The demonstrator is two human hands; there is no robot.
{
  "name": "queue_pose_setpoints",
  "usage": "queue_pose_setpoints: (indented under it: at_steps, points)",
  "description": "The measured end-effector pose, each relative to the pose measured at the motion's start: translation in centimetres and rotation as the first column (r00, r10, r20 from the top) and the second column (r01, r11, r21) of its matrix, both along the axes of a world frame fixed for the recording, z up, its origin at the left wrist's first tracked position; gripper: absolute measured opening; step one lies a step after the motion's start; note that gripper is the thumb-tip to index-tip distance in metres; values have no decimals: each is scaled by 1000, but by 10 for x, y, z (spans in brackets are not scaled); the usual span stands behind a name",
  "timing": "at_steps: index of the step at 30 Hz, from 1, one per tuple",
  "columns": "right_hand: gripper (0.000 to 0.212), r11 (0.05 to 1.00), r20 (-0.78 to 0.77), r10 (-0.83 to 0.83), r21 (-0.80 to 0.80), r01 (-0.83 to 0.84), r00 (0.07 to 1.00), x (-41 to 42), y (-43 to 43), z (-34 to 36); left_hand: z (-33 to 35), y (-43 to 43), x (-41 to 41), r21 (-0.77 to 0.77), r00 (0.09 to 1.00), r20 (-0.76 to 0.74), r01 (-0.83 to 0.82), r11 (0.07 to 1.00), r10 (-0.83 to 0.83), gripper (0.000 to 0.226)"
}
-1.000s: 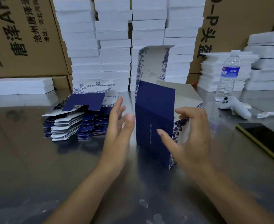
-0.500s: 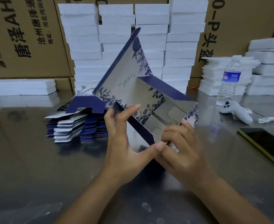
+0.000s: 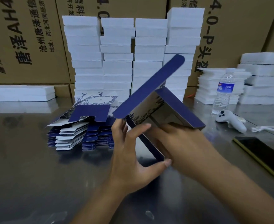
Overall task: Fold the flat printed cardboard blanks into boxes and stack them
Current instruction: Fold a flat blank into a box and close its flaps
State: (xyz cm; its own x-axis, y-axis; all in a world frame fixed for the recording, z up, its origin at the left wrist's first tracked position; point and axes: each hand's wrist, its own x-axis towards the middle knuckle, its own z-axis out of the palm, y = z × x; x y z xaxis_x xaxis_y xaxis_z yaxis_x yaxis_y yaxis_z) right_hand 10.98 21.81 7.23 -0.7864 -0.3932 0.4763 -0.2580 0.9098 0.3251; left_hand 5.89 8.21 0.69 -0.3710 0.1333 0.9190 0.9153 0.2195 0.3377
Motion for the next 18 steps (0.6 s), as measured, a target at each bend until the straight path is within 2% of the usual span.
queue_pose_setpoints:
  at_steps: [1, 4, 6, 8, 14, 18]
  points:
    - [40, 997, 93, -68, 36, 65, 993, -4, -4, 6, 0, 0, 1, -3, 1000, 0, 3, 1000, -3, 69]
    - [28, 976, 240, -206, -15, 216, 948, -29, -12, 10, 0, -1, 3, -15, 1000, -26, -8, 1000, 8, 68]
    - [36, 935, 352, -337, 15, 354, 873, -47, -14, 8, 1, -1, 3, -14, 999, -32, -27, 1000, 26, 67]
    - [43, 897, 427, -434, 118, 427, 793, -59, -15, 4, 2, -2, 2, -3, 998, -40, -50, 999, 50, 67]
    - [45, 828, 436, -558, 343, 443, 706, -72, -18, -4, 1, -3, -3, 22, 995, -17, -96, 995, 96, 69]
    - [39, 826, 433, -560, 361, 434, 706, -72, -18, -1, 0, -1, -4, 30, 995, 6, -102, 994, 102, 72]
